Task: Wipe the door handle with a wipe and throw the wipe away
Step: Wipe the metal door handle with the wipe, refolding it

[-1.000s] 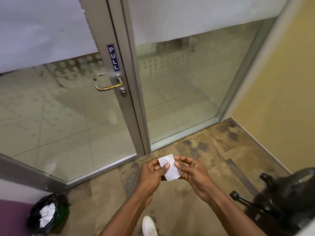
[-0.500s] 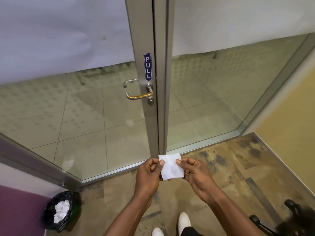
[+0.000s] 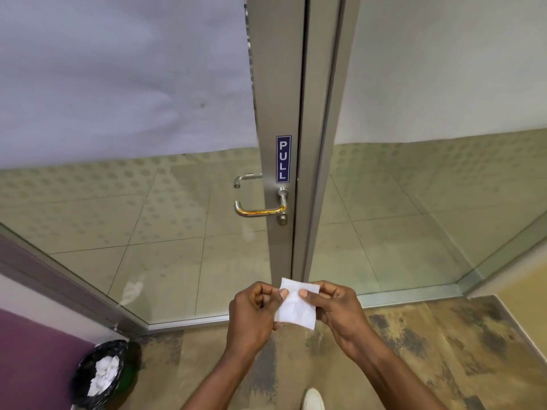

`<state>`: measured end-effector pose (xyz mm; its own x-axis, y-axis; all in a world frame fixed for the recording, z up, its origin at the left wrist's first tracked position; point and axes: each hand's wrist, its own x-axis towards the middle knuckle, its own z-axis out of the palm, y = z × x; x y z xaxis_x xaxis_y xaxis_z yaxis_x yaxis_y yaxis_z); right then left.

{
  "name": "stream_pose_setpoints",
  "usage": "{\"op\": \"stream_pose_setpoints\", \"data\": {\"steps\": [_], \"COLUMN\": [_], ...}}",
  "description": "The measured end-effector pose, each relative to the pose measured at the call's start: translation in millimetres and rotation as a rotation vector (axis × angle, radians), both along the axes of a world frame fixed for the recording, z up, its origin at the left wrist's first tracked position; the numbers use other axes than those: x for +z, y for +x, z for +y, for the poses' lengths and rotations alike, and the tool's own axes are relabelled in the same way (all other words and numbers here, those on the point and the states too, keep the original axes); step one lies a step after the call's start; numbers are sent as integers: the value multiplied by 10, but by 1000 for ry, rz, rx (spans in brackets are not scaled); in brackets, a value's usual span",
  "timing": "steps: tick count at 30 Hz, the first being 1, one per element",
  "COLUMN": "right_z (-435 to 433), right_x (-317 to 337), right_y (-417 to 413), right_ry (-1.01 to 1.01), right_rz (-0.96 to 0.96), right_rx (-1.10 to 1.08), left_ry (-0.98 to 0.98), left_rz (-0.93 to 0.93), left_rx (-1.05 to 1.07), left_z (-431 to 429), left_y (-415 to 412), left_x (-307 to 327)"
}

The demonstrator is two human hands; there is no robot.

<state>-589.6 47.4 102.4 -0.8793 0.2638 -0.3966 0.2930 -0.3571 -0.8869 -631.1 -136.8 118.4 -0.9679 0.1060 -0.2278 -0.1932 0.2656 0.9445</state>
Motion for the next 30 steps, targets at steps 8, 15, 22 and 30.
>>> {"op": "stream_pose_setpoints", "data": {"steps": [8, 15, 22, 30], "right_z": [591, 598, 310, 41], "right_x": [316, 494, 392, -40], "right_y": [-1017, -1609, -1785, -1645], "right_ry": [136, 469, 859, 1350], "right_rz": [60, 203, 406, 677], "right_rx": [-60, -223, -292, -44], "left_ry": [-274, -789, -990, -1005], "left_rz": [371, 1128, 1343, 1385], "left_rx": [90, 88, 236, 264], "left_z": [251, 173, 4, -333], "left_y": [-764, -1569, -2323, -2905], "left_x": [438, 1071, 1557, 1614]}}
